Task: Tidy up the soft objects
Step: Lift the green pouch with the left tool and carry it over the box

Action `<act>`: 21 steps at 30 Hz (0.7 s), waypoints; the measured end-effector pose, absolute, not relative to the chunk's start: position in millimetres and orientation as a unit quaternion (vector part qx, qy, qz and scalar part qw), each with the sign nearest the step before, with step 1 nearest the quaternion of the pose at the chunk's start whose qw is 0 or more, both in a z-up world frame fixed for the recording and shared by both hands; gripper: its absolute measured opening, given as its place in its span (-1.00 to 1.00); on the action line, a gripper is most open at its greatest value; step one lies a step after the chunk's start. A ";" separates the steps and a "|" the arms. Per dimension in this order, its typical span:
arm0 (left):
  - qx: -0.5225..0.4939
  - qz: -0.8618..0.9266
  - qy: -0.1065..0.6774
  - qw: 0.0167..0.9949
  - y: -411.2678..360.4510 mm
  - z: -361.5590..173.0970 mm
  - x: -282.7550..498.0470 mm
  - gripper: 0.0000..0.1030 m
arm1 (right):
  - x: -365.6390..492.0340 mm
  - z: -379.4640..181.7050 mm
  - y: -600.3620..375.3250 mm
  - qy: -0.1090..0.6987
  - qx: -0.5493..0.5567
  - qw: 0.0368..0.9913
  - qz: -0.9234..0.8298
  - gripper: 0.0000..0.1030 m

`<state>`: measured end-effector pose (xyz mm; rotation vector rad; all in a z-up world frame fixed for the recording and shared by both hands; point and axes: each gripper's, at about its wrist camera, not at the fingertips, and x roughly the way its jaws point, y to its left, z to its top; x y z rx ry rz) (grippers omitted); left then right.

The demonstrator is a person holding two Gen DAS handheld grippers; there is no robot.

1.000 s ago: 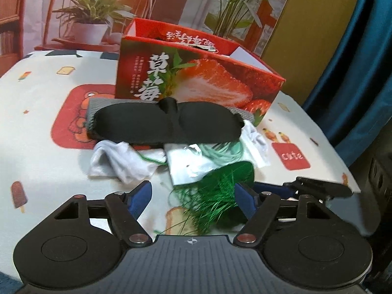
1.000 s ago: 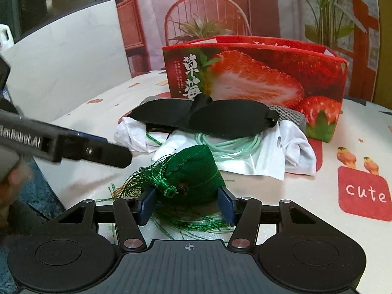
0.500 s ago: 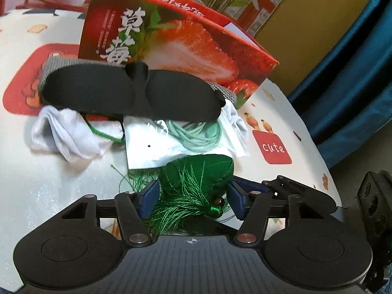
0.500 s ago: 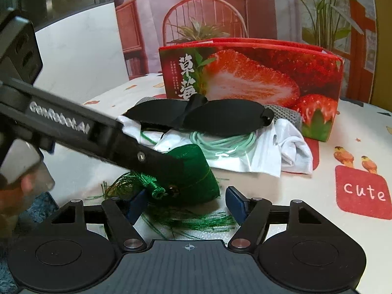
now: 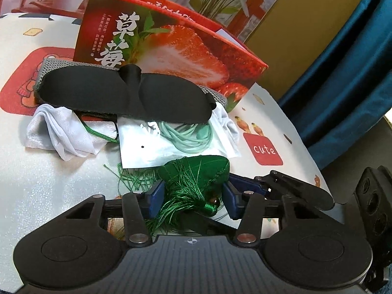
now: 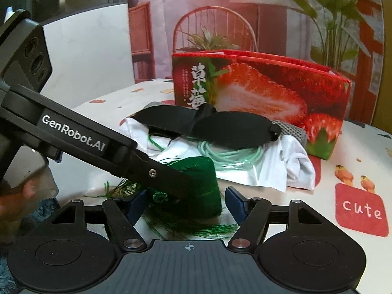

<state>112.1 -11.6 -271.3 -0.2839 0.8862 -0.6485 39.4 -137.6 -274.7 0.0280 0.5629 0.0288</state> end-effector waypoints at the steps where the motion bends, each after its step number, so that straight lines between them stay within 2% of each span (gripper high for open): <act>1: -0.133 -0.307 0.419 0.844 -11.7 -270.9 111.8 0.02 | 39.2 -274.6 -137.4 0.277 0.013 0.961 0.014 0.16; 9: -0.128 -0.317 0.399 0.851 -9.2 -247.5 112.7 0.02 | 34.9 -259.9 -139.5 0.261 0.025 0.965 0.019 0.09; 21: -0.111 -0.330 0.339 0.874 -6.3 -159.0 121.3 0.01 | 41.5 -174.3 -148.8 0.207 0.016 0.978 0.030 0.09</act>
